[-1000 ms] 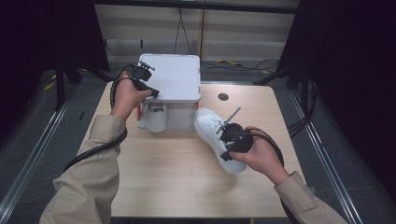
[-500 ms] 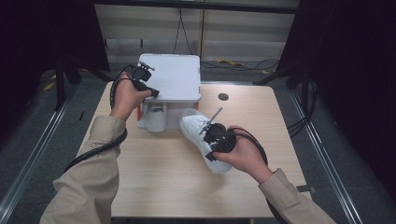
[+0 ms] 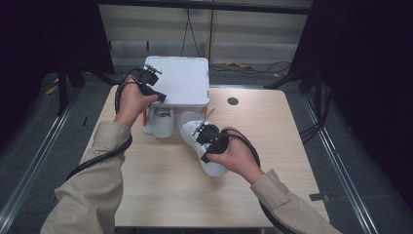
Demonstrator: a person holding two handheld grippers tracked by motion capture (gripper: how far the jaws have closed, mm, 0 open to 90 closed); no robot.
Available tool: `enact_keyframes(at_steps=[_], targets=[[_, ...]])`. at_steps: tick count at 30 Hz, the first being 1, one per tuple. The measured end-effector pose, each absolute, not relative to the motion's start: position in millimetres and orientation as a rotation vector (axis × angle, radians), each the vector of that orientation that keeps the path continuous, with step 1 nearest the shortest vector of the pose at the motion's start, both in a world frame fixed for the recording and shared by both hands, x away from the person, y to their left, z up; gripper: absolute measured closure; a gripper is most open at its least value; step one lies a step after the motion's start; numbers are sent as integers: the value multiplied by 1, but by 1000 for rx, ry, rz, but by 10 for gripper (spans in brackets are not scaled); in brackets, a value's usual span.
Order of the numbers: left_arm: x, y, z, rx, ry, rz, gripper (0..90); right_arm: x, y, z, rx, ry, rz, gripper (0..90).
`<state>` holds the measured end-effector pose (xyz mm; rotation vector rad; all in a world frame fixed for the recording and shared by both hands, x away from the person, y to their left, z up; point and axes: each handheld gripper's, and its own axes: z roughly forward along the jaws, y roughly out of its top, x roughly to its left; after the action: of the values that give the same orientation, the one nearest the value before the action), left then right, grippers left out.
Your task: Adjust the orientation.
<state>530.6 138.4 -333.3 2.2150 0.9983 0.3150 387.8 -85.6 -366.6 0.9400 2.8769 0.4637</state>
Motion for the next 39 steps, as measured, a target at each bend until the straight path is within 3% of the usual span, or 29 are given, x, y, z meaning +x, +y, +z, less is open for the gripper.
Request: enact_keyframes(at_steps=[21,39], targets=[[531,142,-335,2193,989,293,900,418,-53,-390,930,2828,480,776],[531,139,-334,2218,979,307,900,470,-35,-412,992,2751,531,766]])
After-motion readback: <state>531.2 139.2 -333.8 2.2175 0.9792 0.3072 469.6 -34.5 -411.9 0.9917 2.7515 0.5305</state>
